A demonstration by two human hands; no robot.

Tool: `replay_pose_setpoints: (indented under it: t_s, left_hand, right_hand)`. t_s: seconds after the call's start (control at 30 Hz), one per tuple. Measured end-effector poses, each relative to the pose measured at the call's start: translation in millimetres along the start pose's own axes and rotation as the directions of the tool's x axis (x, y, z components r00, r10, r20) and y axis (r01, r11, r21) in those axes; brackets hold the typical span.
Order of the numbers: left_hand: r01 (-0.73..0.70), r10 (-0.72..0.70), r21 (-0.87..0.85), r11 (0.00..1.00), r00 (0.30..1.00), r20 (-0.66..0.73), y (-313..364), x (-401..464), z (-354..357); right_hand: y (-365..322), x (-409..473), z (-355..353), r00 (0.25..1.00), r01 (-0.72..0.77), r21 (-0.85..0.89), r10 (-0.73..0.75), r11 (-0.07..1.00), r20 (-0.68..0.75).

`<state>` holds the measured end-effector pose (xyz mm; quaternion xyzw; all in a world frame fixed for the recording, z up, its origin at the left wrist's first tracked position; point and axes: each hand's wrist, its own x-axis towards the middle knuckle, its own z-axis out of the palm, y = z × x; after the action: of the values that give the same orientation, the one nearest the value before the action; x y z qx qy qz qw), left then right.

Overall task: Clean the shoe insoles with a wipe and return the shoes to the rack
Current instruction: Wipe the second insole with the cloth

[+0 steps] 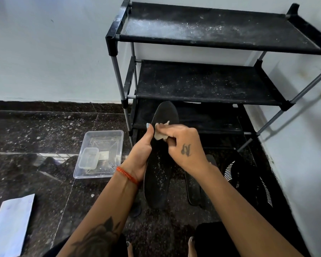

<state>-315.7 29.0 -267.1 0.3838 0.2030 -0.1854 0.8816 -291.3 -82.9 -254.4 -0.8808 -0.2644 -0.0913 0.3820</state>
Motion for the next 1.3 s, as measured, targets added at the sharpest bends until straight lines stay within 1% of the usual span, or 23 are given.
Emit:
replay_pose_setpoints:
  t_s: [0.07, 0.17, 0.2, 0.27, 0.3, 0.33, 0.37, 0.4, 0.47, 0.53, 0.6, 0.67, 0.77, 0.87, 0.93, 0.97, 1.03, 1.07, 1.1, 1.13, 1.2, 1.23, 1.3]
  left_hand:
    - [-0.010, 0.010, -0.036, 0.999, 1.000, -0.017, 1.2, 1.3, -1.7]
    - [0.006, -0.008, -0.059, 0.998, 0.999, -0.031, 3.0, 2.2, -2.7]
    - [0.016, -0.019, -0.058, 0.998, 0.999, -0.040, 3.8, 1.7, -2.9]
    - [0.043, -0.046, -0.052, 0.998, 0.997, -0.055, 4.9, 0.5, -1.9]
    - [0.049, -0.052, -0.051, 0.997, 0.997, -0.059, 4.8, 0.1, -0.8]
    - [0.051, -0.053, -0.049, 0.998, 0.997, -0.061, 4.4, -0.3, -0.1]
    - [0.051, -0.054, -0.047, 0.998, 0.997, -0.057, 3.8, -0.8, 0.8]
    - [0.052, -0.054, -0.044, 0.998, 0.997, -0.047, 3.2, -1.2, 1.7]
    - [0.053, -0.054, -0.036, 0.998, 0.998, -0.026, 2.6, -2.3, 4.3]
    - [0.036, -0.036, -0.024, 0.999, 0.999, -0.004, 2.8, -4.4, 7.6]
    - [0.010, -0.010, -0.012, 1.000, 1.000, 0.016, 3.0, -5.1, 8.9]
    - [-0.008, 0.008, -0.004, 1.000, 1.000, 0.018, 3.8, -4.8, 7.2]
    - [-0.036, 0.036, 0.006, 0.999, 0.999, 0.003, 5.2, -3.6, 2.7]
    - [-0.015, 0.015, -0.014, 1.000, 1.000, -0.010, 4.9, -2.6, 1.3]
    - [0.000, 0.000, -0.035, 0.999, 1.000, -0.023, 5.3, -1.7, -0.6]
    - [0.000, -0.001, -0.031, 1.000, 0.999, -0.032, 5.9, -1.8, -1.4]
    - [-0.008, 0.007, -0.015, 1.000, 0.999, -0.045, 7.5, -2.0, -2.5]
    - [-0.006, 0.005, -0.016, 1.000, 0.999, -0.048, 8.1, -2.0, -2.0]
    - [0.005, -0.006, -0.024, 1.000, 0.999, -0.051, 8.3, -2.3, -1.7]
    - [0.019, -0.021, -0.035, 0.999, 0.998, -0.057, 8.3, -2.0, -1.4]
    - [0.032, -0.035, -0.049, 0.998, 0.998, -0.053, 7.0, -1.2, -0.2]
    - [0.032, -0.034, -0.052, 0.998, 0.998, -0.043, 6.1, -1.0, 0.8]
    - [0.027, -0.028, -0.044, 0.999, 0.999, -0.026, 3.8, -1.5, 3.5]
  right_hand:
    - [-2.7, 0.3, -6.9, 0.995, 0.011, 0.089, -0.020, 0.996, 0.099]
    - [-3.0, 2.4, -23.5, 0.946, -0.175, 0.180, 0.114, 0.968, 0.303]
    - [-3.2, 3.6, -28.8, 0.924, -0.270, 0.270, 0.170, 0.924, 0.342]
    - [-4.7, 5.4, -35.2, 0.902, -0.415, 0.545, 0.250, 0.729, 0.353]
    - [-4.7, 6.4, -35.5, 0.902, -0.431, 0.648, 0.282, 0.628, 0.326]
    - [-3.1, 7.0, -33.3, 0.904, -0.422, 0.691, 0.325, 0.587, 0.276]
    - [-0.1, 7.4, -29.4, 0.904, -0.409, 0.674, 0.372, 0.615, 0.209]
    - [4.2, 7.3, -24.8, 0.905, -0.392, 0.603, 0.410, 0.695, 0.117]
    - [13.7, 7.7, -16.4, 0.920, -0.337, 0.317, 0.381, 0.886, -0.086]
    - [18.0, 7.1, -10.9, 0.951, -0.263, 0.038, 0.265, 0.964, -0.157]
    - [17.5, 6.2, -6.6, 0.973, -0.193, -0.078, 0.180, 0.978, -0.147]
    - [14.6, 5.2, -3.9, 0.989, -0.114, -0.087, 0.105, 0.990, -0.107]
    - [12.1, 2.7, -4.3, 0.998, -0.053, -0.028, 0.054, 0.998, 0.036]
    - [9.8, 2.6, -8.6, 0.996, 0.005, 0.013, -0.007, 1.000, 0.093]
    - [6.4, 2.7, -13.2, 0.983, 0.043, 0.072, -0.055, 0.997, 0.174]
    - [5.6, 3.1, -17.4, 0.969, 0.016, 0.114, -0.043, 0.993, 0.245]
    - [4.8, 4.2, -27.2, 0.920, -0.121, 0.182, 0.041, 0.976, 0.389]
    - [5.3, 4.9, -31.2, 0.921, -0.180, 0.224, 0.084, 0.958, 0.381]
    - [6.4, 5.8, -33.9, 0.943, -0.221, 0.270, 0.134, 0.937, 0.304]
    - [8.9, 7.2, -35.0, 0.965, -0.241, 0.302, 0.194, 0.922, 0.176]
    - [14.8, 9.3, -32.7, 0.954, -0.262, 0.293, 0.293, 0.919, -0.066]
    - [16.4, 9.9, -29.4, 0.939, -0.276, 0.272, 0.319, 0.922, -0.129]
    - [20.0, 9.3, -19.3, 0.942, -0.272, 0.179, 0.299, 0.946, -0.150]
